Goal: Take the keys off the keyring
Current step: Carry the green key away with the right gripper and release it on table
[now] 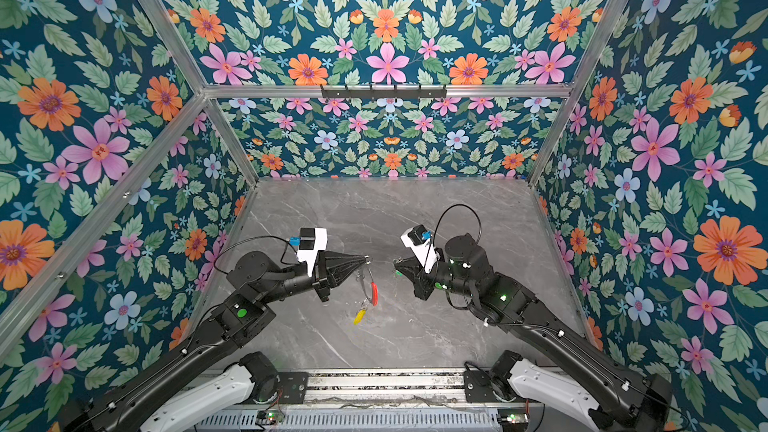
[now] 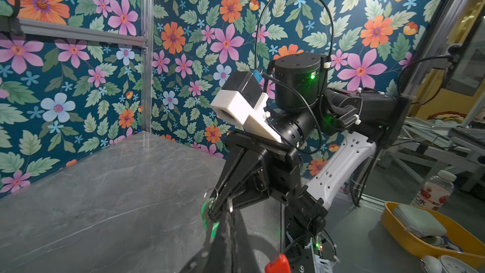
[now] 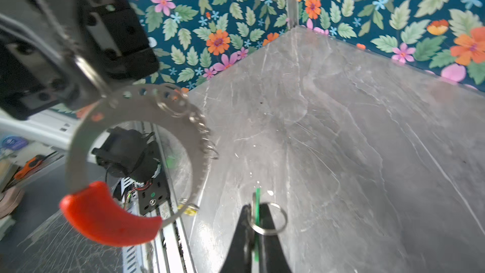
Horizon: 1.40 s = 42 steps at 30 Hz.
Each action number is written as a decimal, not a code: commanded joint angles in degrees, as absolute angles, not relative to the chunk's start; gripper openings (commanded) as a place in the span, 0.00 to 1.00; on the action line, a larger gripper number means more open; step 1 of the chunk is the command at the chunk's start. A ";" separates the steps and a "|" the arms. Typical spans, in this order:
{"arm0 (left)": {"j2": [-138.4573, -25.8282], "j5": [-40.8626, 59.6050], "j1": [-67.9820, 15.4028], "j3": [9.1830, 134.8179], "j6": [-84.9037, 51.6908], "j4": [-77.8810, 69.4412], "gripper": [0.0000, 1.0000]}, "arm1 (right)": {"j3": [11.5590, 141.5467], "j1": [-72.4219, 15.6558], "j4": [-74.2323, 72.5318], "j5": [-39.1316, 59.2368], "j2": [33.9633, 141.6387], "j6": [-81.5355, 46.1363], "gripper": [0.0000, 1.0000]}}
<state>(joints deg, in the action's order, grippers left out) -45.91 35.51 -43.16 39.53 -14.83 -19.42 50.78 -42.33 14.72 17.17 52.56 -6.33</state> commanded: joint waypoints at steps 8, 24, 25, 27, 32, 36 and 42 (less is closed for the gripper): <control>-44.79 30.66 -43.12 37.55 -14.44 -21.62 0.00 | 39.46 -28.50 5.01 22.41 60.65 -23.72 0.00; -43.95 30.58 -43.07 35.95 -15.34 -23.72 0.00 | 36.89 -28.26 -2.42 21.23 85.43 -28.12 0.00; -43.79 30.50 -43.10 35.83 -15.38 -23.73 0.00 | 37.00 -28.28 -2.27 20.97 85.96 -28.22 0.00; -43.68 30.41 -43.08 35.52 -15.45 -23.82 0.00 | 37.14 -28.25 -1.80 20.34 86.55 -28.45 0.00; -43.42 30.38 -43.15 35.06 -15.61 -24.16 0.00 | 37.51 -28.20 0.12 17.77 87.10 -29.00 0.22; -43.33 30.37 -43.11 34.91 -15.58 -24.25 0.00 | 37.62 -28.19 1.91 15.25 86.21 -29.40 0.37; -43.24 30.31 -43.15 34.89 -15.71 -24.17 0.00 | 38.21 -28.20 5.05 11.64 82.93 -29.93 0.43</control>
